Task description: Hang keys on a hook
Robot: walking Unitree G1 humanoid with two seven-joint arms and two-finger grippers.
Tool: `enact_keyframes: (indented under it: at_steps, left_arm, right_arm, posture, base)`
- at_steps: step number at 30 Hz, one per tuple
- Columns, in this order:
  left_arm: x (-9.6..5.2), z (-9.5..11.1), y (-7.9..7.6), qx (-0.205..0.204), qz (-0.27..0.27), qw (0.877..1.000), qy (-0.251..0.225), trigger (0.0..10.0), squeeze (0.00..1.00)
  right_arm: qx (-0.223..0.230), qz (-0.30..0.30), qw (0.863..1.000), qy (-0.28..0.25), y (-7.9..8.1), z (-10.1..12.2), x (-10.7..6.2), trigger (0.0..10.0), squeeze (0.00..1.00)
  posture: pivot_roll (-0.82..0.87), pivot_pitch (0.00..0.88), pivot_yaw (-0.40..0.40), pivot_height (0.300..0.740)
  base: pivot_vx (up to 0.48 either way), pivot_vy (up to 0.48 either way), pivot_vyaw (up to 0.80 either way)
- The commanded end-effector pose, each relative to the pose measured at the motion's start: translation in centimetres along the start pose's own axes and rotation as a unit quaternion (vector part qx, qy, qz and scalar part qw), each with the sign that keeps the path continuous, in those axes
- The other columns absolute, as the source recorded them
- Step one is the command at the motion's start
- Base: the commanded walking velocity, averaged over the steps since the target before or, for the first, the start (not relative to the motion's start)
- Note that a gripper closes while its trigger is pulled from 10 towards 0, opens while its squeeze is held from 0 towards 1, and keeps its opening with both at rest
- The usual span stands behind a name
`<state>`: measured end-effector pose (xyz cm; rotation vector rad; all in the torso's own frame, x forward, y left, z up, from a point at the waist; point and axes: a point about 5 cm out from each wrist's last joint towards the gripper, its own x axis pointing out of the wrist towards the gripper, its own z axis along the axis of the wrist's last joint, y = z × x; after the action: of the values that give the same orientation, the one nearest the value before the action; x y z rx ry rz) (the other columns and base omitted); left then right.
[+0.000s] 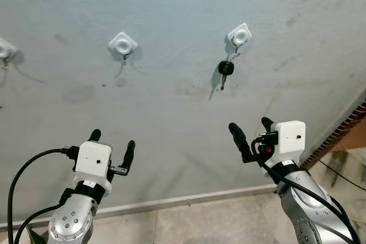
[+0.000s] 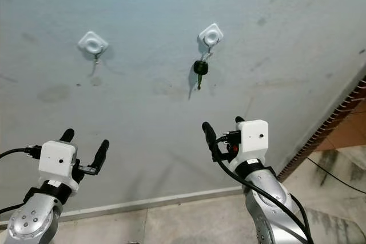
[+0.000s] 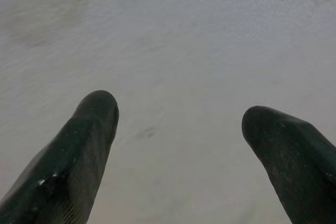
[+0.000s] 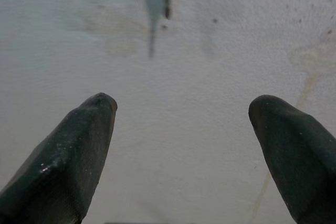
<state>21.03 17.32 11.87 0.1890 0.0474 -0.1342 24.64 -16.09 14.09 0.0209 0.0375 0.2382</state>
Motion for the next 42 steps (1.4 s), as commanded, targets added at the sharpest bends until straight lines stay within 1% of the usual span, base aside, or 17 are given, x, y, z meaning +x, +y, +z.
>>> enact_keyframes:
  at_steps: [1,10,12,16,19,26,27,29,32,35,38,40,42]
  left_arm:
    - [-0.01,-0.09,0.28,0.006,0.0,1.0,0.005,10.0,0.0]
    - [0.15,-0.12,0.21,0.007,-0.003,1.0,0.005,10.0,0.0]
    - [0.23,-0.02,0.25,0.017,-0.003,1.0,0.003,10.0,0.0]
    - [0.27,0.02,0.17,0.01,-0.01,1.0,0.001,10.0,0.0]
    - [0.31,0.17,0.2,0.022,-0.013,1.0,-0.002,10.0,0.0]
    - [0.34,0.25,0.04,0.022,-0.022,1.0,-0.006,10.0,0.0]
    - [0.31,0.24,0.05,0.016,-0.016,1.0,-0.007,10.0,0.0]
    - [0.26,0.08,0.06,0.014,-0.013,1.0,0.0,10.0,0.0]
    - [0.22,-0.13,0.22,0.009,-0.008,1.0,0.005,10.0,0.0]
    - [0.29,-0.21,0.44,0.02,0.001,1.0,0.005,10.0,0.0]
    - [0.46,-0.04,0.5,0.022,0.005,1.0,0.0,10.0,0.0]
    - [0.73,0.13,0.58,0.028,0.012,1.0,-0.005,10.0,0.0]
    - [0.88,0.17,0.59,0.026,0.014,1.0,-0.005,10.0,0.0]
  right_arm:
    - [0.004,-0.005,1.0,-0.001,0.04,-0.09,0.01,10.0,0.0]
    - [0.005,-0.007,1.0,-0.003,0.14,-0.08,0.09,10.0,0.0]
    - [0.006,-0.008,1.0,-0.004,0.2,-0.09,0.12,10.0,0.0]
    - [0.007,-0.009,1.0,-0.006,0.21,-0.11,0.09,10.0,0.0]
    - [0.008,-0.01,1.0,-0.005,0.24,-0.13,0.11,10.0,0.0]
    - [0.007,-0.011,1.0,-0.006,0.29,-0.17,0.24,10.0,0.0]
    - [0.016,-0.012,1.0,-0.005,0.31,-0.24,0.27,10.0,0.0]
    - [0.014,-0.009,1.0,0.003,0.38,-0.37,0.28,10.0,0.0]
    - [0.028,-0.016,0.999,0.02,0.41,-0.65,0.35,10.0,0.0]
    - [0.034,-0.009,0.999,0.016,0.51,-0.42,0.43,10.0,0.0]
    - [0.03,-0.004,0.999,0.014,0.67,-0.15,0.54,10.0,0.0]
    - [0.013,-0.01,1.0,0.012,0.71,-0.04,0.71,10.0,0.0]
    - [0.009,-0.012,1.0,0.008,0.7,0.01,0.76,10.0,0.0]
  posture:
    - [0.05,0.057,0.023,0.74]
    - [0.05,0.058,0.031,0.74]
    - [0.05,0.059,0.033,0.74]
    - [0.05,0.06,0.036,0.74]
    - [0.05,0.059,0.038,0.74]
    - [0.05,0.058,0.038,0.74]
    - [0.05,0.058,0.037,0.74]
    - [0.05,0.058,0.036,0.74]
    - [0.05,0.06,0.036,0.74]
    - [0.05,0.061,0.034,0.74]
    - [0.05,0.063,0.032,0.74]
    - [0.05,0.063,0.031,0.74]
    - [0.05,0.063,0.03,0.74]
  base:
    - [0.0,0.428,0.0]
    - [0.0,0.41,0.0]
    - [0.0,0.0,0.0]
    - [0.0,0.0,0.0]
    - [0.0,0.0,0.0]
    - [0.0,0.0,0.0]
    - [0.0,0.0,0.0]
    - [0.0,0.0,0.0]
    - [0.0,0.0,0.0]
    - [0.0,0.0,0.0]
    - [0.0,0.0,0.0]
    - [0.0,0.0,0.0]
    - [0.0,0.0,0.0]
